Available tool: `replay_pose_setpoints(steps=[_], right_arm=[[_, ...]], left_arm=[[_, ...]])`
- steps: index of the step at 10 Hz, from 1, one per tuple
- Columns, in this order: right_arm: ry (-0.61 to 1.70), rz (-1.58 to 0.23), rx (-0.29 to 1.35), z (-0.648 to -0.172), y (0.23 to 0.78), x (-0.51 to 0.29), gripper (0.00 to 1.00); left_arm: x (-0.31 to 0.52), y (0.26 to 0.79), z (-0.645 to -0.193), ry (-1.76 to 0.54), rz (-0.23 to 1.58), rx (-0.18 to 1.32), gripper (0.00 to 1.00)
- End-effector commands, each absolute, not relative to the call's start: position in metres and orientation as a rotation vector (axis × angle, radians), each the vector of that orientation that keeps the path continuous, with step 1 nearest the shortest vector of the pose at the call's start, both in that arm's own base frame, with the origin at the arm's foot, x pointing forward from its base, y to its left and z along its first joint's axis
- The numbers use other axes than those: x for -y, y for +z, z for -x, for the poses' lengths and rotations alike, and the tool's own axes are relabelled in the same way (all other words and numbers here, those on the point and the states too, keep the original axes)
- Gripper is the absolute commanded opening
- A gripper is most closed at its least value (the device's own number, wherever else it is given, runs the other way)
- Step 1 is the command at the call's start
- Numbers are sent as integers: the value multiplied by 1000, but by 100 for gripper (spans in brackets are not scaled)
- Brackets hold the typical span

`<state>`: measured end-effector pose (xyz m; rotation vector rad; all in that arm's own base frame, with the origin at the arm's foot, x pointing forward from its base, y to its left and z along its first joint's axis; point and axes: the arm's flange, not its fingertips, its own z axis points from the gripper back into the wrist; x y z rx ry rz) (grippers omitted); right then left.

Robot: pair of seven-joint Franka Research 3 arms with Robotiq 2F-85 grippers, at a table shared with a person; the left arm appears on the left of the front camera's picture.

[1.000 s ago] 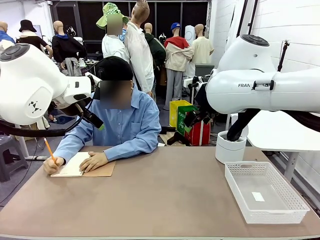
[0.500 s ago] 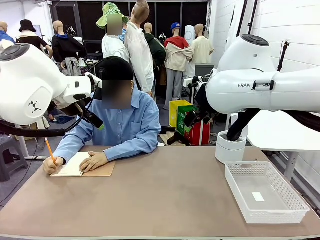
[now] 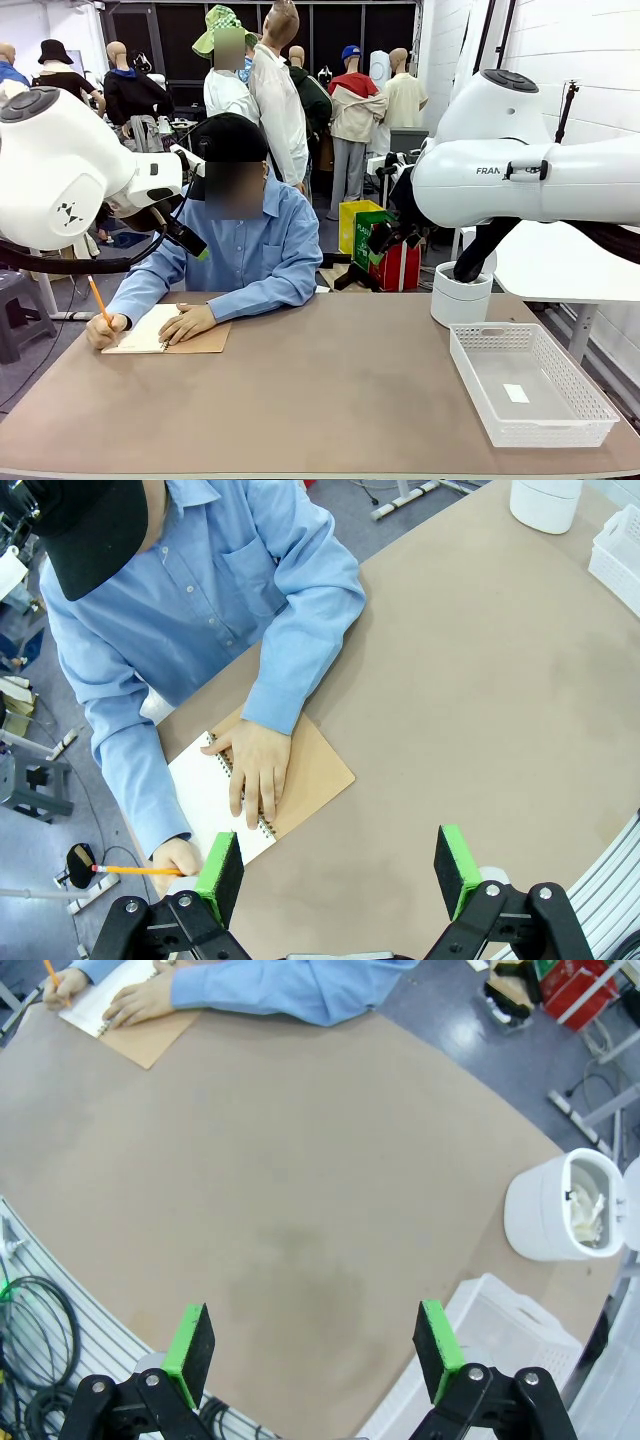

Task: Sort the paper based on its condition.
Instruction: If a person hands you a paper, place it in the Organizing basket , and if it's crumpled, put it in the Trash can.

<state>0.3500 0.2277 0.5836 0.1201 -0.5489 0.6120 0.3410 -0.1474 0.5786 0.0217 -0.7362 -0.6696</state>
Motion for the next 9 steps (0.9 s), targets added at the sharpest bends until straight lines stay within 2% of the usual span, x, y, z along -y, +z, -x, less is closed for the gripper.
replay_pose_setpoints(steps=[1, 9], right_arm=[[612, -119, 548, -350, 583, -228, 100], [612, -119, 548, -350, 583, -228, 100]], left_arm=[[147, 578, -341, -673, -24, 737, 100], [147, 578, -341, -673, -24, 737, 100]])
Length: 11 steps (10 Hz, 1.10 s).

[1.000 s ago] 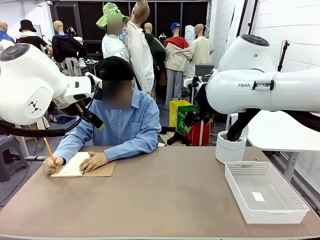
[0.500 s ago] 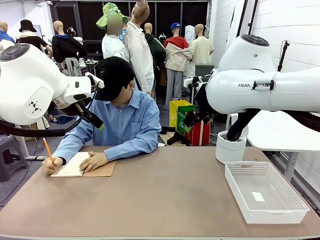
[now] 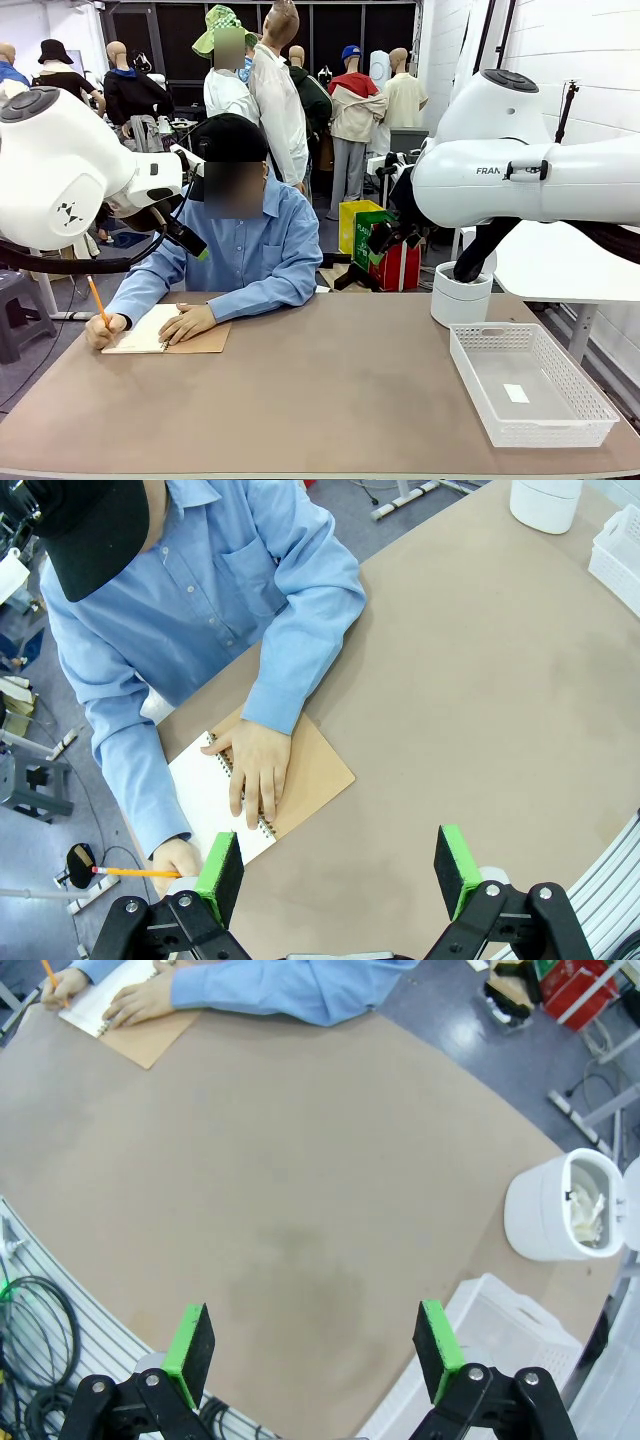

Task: Sort the paper based on its condition.
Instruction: If a person hands you a paper, place it in the Organizing basket , and if it's crumpled, put it in the Trash can.

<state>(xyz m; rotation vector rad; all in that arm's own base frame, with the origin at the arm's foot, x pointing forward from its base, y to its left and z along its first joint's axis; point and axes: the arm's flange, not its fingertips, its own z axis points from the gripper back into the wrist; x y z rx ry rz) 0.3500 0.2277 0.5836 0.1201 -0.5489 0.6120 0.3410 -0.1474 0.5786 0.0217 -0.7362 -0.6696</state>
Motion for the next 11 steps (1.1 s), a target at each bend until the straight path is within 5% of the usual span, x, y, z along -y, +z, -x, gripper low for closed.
replay_pose_setpoints(steps=[1, 11], right_arm=[[612, -119, 548, -350, 583, -228, 100], [612, -119, 548, -350, 583, -228, 100]], left_arm=[[147, 578, -341, -673, -24, 737, 100], [147, 578, -341, -673, -24, 737, 100]])
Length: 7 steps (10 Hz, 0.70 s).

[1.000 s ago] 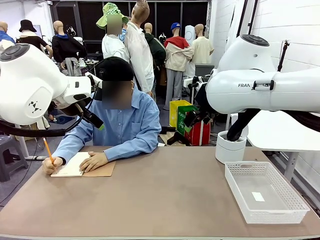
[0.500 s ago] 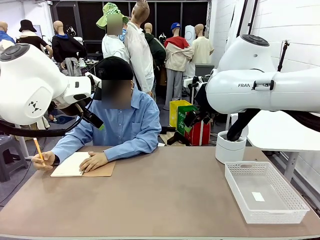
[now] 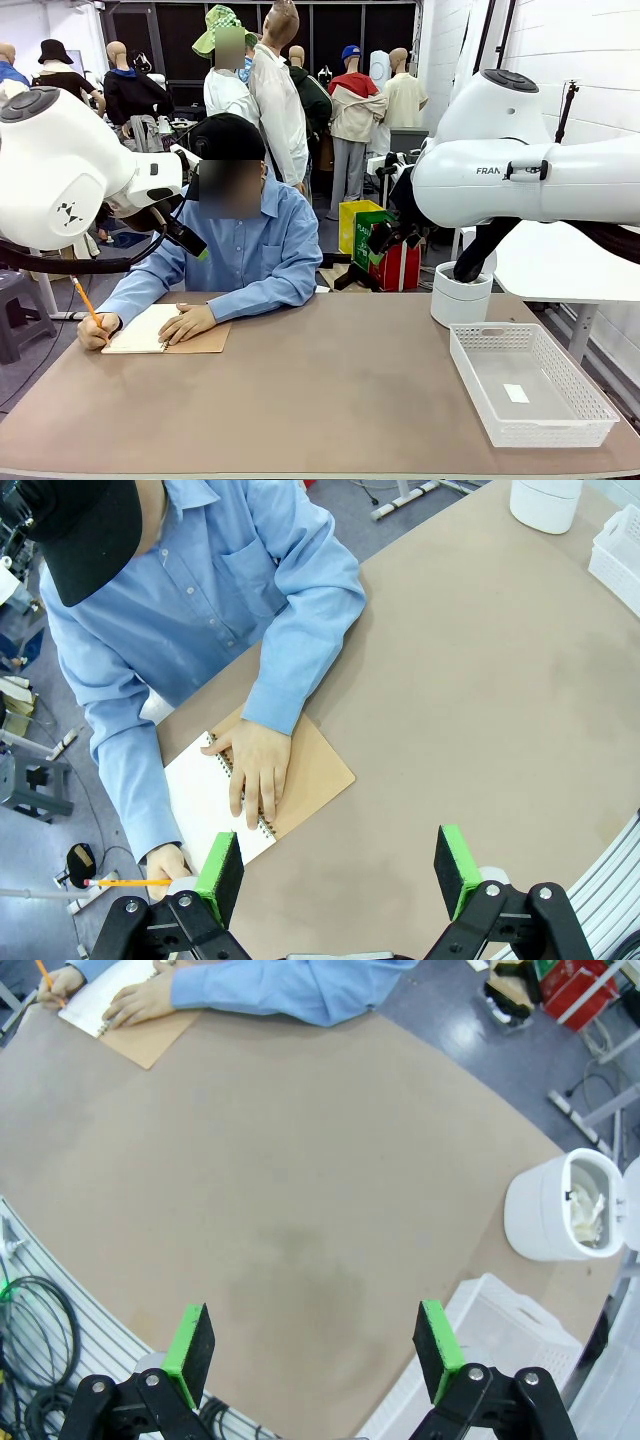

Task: Sort the paper based on its condition.
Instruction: If a person hands you a paper, place it in the Organizing basket , and if it's crumpled, put it in the Trash can.

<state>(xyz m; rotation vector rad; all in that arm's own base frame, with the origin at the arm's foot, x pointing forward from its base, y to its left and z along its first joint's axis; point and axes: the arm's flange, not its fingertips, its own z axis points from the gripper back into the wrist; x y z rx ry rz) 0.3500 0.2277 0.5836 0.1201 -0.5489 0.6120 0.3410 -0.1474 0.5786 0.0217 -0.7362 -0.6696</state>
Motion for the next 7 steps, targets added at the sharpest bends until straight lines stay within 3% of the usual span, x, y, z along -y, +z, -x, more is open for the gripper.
replay_pose_setpoints(steps=[1, 7], right_arm=[[612, -119, 548, -350, 583, -228, 100], [612, -119, 548, -350, 583, -228, 100]], left_arm=[[147, 578, -341, -673, -24, 737, 100], [147, 578, -341, -673, -24, 737, 100]])
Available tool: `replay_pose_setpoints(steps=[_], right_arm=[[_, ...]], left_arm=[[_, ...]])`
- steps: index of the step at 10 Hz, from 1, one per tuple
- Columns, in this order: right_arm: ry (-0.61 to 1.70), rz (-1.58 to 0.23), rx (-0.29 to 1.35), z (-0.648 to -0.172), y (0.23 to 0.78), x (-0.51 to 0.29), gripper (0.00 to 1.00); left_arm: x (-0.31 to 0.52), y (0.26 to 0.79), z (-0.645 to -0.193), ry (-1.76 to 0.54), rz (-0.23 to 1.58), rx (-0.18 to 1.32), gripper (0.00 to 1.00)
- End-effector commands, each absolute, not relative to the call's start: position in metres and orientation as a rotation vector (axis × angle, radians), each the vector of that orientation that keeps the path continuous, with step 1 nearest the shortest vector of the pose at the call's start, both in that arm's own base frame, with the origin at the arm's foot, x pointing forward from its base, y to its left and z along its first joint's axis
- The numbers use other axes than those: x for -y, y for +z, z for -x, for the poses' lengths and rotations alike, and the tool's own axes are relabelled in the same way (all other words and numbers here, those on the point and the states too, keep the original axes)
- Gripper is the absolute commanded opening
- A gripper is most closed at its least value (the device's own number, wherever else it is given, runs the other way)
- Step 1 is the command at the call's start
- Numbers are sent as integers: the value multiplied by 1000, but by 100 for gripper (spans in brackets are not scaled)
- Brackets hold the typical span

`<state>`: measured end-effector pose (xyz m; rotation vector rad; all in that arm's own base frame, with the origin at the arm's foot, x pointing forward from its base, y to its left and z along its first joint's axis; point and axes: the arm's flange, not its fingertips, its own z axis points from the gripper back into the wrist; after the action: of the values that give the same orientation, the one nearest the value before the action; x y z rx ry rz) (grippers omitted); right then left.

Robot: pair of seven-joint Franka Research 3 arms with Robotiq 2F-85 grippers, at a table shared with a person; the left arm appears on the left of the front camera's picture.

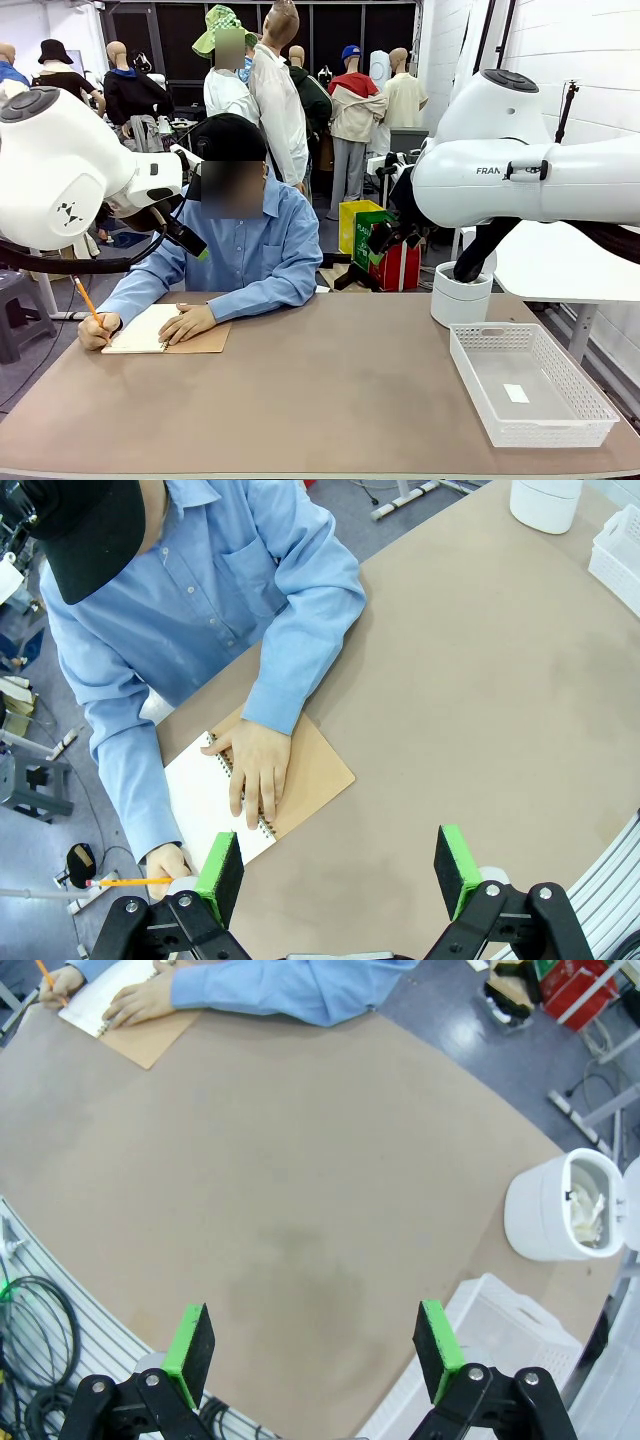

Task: Sort the paper based on its condition.
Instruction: If a person hands you a paper, place it in the Organizing basket , and if it's crumpled, put it in the Trash can.

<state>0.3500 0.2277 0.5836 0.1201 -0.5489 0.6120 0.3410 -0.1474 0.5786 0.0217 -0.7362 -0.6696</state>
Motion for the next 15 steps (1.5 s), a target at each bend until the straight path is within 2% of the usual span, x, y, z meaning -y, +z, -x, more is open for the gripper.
replay_pose_setpoints(steps=[1, 15], right_arm=[[612, -119, 548, -350, 583, -228, 100], [612, -119, 548, -350, 583, -228, 100]], left_arm=[[147, 578, -341, -673, -24, 737, 100], [147, 578, -341, -673, -24, 737, 100]])
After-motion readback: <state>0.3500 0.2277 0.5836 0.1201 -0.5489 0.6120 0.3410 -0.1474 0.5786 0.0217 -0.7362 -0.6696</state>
